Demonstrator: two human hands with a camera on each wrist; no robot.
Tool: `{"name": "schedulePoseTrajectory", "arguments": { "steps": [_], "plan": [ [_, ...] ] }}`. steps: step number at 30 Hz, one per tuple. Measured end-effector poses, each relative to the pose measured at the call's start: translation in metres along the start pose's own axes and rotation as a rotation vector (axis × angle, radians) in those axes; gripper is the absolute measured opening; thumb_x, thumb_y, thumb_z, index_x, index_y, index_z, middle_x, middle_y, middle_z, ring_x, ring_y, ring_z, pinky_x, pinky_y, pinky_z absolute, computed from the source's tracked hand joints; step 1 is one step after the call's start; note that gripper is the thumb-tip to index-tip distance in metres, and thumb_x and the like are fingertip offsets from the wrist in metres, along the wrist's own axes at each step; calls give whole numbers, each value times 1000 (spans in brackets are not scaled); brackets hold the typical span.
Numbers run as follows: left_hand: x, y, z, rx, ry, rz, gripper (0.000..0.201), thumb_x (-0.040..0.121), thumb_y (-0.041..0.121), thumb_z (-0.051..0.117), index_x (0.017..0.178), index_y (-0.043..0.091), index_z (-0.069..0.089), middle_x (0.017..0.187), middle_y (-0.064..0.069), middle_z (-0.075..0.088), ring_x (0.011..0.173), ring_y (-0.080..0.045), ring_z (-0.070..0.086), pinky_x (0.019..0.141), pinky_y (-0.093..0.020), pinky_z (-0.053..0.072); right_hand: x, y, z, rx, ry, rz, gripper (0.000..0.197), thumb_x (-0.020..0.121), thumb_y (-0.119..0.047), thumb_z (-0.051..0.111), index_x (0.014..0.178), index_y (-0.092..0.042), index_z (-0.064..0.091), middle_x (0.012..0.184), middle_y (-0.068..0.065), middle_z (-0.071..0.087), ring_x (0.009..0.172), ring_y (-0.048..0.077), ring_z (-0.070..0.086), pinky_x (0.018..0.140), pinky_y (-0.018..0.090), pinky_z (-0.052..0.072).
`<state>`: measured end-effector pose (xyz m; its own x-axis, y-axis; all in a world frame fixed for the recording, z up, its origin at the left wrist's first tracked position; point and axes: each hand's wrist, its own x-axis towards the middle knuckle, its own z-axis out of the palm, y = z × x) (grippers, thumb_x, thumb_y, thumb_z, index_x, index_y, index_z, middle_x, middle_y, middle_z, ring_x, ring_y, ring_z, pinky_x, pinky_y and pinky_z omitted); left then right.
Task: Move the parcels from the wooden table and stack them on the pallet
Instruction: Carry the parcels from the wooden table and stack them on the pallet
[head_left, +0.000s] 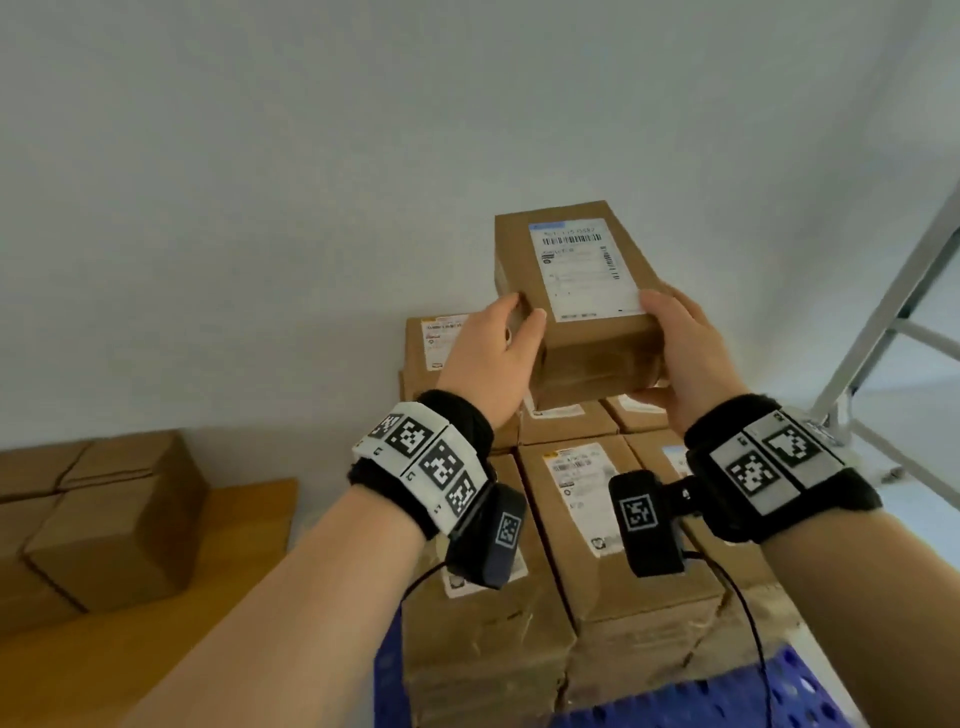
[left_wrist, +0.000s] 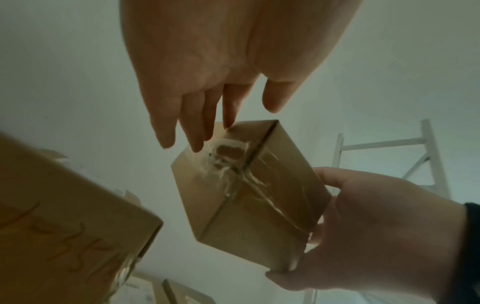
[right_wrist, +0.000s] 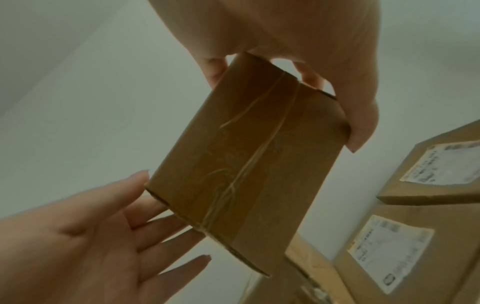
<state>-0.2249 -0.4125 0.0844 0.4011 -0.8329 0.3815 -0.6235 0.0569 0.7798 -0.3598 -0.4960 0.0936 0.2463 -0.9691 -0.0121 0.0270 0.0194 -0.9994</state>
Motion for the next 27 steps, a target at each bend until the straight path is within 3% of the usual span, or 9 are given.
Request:
{"name": "schedulePoseTrajectory", "arguments": {
  "steps": [5,7,10,13,17,20,22,27],
  "plan": [
    [14,-13,20,321,13,-170,43,100,27,35,140,11,39,144,-6,42,133,-18,37,107,-29,28,40,16,-21,-28,-93,107,21,95,-37,45,115,-33,47,99,-6,52,91,15,53,80,43,53],
    [18,-20,23,439,-30,-220,38,99,21,35,133,9,47,138,-9,48,128,-22,43,103,-31,33,53,25,-21,-47,-107,144,22,93,-39,45,114,-32,48,105,-3,53,99,20,52,85,50,51],
    [22,-32,26,593,-100,-268,39,99,23,34,135,11,46,140,-8,46,130,-23,41,110,-37,28,73,41,-15,-110,-138,160,37,92,-42,45,125,-27,49,121,4,53,115,30,50,94,55,45],
    [23,-45,30,745,-155,-265,35,99,27,34,127,13,51,133,-6,52,124,-23,44,110,-41,27,82,54,-6,-132,-170,158,42,96,-36,45,129,-11,51,111,10,55,117,35,52,99,51,43],
    [23,-54,32,766,-124,-244,35,99,27,34,124,14,53,129,-4,54,121,-21,47,109,-40,27,86,61,4,-149,-182,189,41,95,-35,46,126,-10,52,97,2,53,103,32,56,99,54,43],
    [22,-57,34,796,-108,-215,35,99,28,33,125,16,53,130,-2,54,121,-20,47,107,-39,27,87,63,4,-192,-184,190,42,96,-35,44,127,-8,52,95,6,55,100,34,56,97,53,44],
    [22,-59,34,803,-98,-197,35,99,28,33,125,17,53,129,-2,54,121,-19,48,106,-38,28,88,64,4,-221,-187,184,43,96,-34,43,127,-6,51,102,13,55,101,36,55,98,53,44],
    [24,-62,34,781,-90,-208,35,99,27,31,122,17,55,128,-1,55,121,-19,47,109,-40,26,88,59,4,-310,-203,200,35,96,-28,41,125,-10,51,119,16,54,107,34,52,96,53,45]
  ]
}}
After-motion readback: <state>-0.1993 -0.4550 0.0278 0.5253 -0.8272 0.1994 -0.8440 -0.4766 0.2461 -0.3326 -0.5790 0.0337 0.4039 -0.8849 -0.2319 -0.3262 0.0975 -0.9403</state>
